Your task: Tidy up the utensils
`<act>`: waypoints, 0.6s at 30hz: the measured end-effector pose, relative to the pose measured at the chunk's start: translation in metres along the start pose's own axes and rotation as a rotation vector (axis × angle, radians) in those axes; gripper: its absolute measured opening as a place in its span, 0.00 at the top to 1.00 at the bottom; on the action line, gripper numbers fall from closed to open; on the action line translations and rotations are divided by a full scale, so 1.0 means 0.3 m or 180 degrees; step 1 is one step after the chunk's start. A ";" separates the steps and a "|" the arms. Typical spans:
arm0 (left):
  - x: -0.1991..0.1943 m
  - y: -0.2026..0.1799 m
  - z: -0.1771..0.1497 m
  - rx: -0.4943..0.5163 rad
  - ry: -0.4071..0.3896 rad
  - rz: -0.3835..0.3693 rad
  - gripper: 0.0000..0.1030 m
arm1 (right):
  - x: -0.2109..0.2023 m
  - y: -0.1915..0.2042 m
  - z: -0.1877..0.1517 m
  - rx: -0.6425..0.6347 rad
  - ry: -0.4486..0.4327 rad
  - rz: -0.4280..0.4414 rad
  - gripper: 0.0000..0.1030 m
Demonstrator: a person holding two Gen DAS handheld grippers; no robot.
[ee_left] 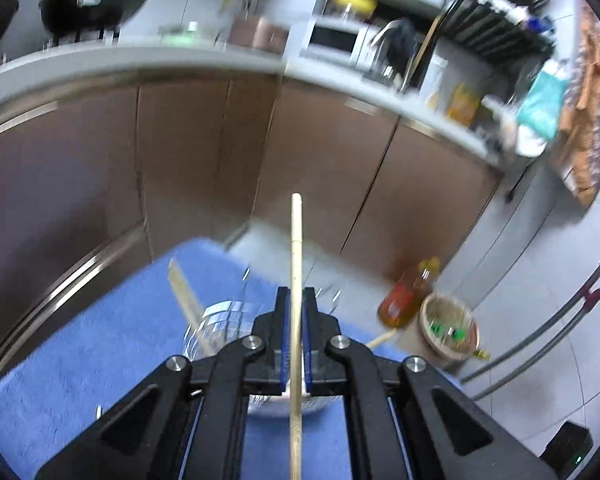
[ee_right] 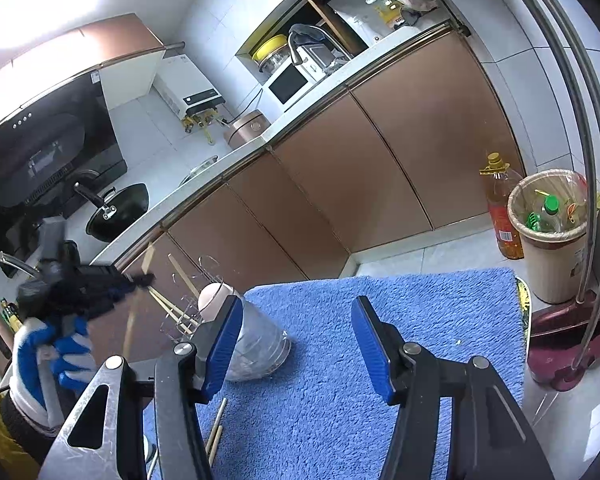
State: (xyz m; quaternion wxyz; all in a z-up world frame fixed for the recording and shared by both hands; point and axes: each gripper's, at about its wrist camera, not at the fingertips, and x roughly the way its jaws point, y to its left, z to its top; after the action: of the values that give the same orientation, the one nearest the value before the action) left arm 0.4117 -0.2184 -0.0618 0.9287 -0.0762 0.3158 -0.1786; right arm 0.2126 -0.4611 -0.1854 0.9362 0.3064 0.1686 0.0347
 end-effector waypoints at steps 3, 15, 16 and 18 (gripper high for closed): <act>-0.021 -0.041 0.011 0.0086 -0.0344 0.0059 0.96 | 0.009 0.011 -0.005 -0.0039 0.0020 -0.0011 0.46; 0.054 -0.062 0.001 0.0143 -0.1205 0.0063 0.96 | 0.036 0.012 -0.015 -0.0099 0.0096 -0.0029 0.46; 0.067 -0.058 -0.006 0.0166 -0.1250 0.0109 0.96 | 0.038 0.013 -0.016 -0.0106 0.0103 -0.0027 0.46; 0.091 -0.057 -0.019 0.0208 -0.1290 0.0179 0.96 | 0.043 0.014 -0.019 -0.0116 0.0119 -0.0028 0.46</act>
State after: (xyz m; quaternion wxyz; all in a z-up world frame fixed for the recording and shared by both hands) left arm 0.4234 -0.2447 -0.0772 0.9799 -0.0716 0.1184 -0.1438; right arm 0.2229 -0.4525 -0.1912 0.9385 0.2878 0.1867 0.0394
